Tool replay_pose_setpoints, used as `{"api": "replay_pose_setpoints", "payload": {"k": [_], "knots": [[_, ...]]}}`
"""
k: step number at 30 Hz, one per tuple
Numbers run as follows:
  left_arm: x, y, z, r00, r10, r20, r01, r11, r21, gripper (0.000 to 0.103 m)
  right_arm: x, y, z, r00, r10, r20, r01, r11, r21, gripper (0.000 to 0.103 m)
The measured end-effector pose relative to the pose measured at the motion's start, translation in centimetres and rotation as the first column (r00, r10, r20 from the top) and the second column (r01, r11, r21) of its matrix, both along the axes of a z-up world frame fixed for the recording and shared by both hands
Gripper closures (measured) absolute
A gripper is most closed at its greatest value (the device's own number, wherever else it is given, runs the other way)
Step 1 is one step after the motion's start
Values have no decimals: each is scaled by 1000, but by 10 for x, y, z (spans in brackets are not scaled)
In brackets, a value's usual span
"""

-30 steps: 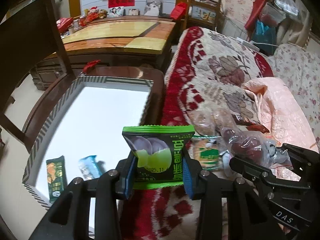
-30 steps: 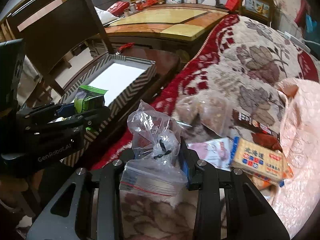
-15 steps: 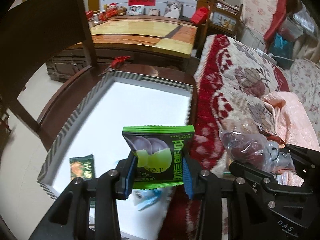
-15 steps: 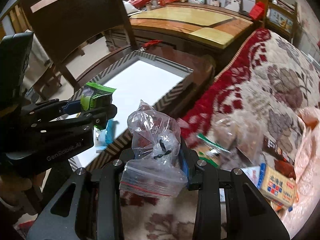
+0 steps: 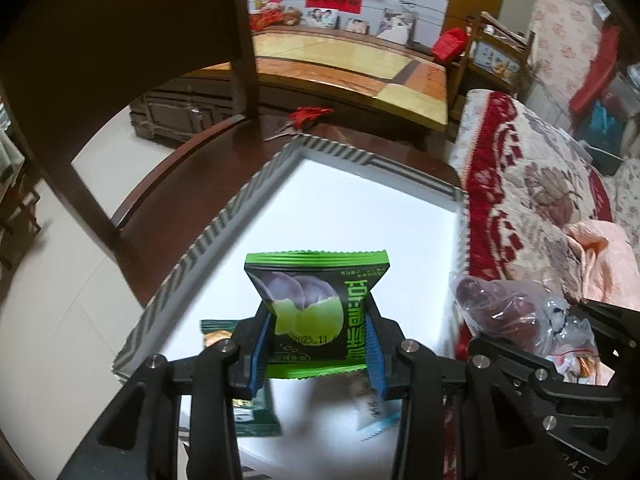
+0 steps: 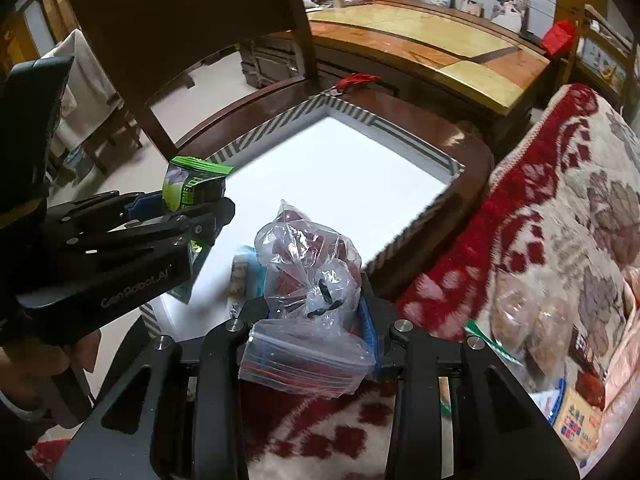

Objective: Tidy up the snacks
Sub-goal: 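Carry both items over the white tray and open both grippers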

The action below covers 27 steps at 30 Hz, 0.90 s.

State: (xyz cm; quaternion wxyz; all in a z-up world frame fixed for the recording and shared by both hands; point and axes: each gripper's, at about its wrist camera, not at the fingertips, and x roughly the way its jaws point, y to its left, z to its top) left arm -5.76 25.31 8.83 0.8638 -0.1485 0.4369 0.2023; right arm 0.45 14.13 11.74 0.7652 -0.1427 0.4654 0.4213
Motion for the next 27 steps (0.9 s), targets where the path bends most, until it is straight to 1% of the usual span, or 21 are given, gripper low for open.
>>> {"api": "replay_pose_setpoints", "payload": {"k": [8, 13, 19, 27], "knots": [[-2, 21, -12, 998, 50, -24, -50, 999, -2, 61, 2, 28, -11, 999, 41, -23, -41, 999, -20, 70], [-1, 32, -22, 997, 71, -44, -72, 997, -19, 61, 5, 39, -20, 998, 55, -38, -56, 998, -34, 70], [3, 37, -33, 995, 75, -71, -77, 997, -26, 61, 10, 51, -30, 996, 61, -59, -64, 997, -47, 70], [10, 39, -46, 992, 75, -106, -79, 996, -32, 61, 18, 63, -50, 991, 67, -118, -73, 996, -51, 70]]}}
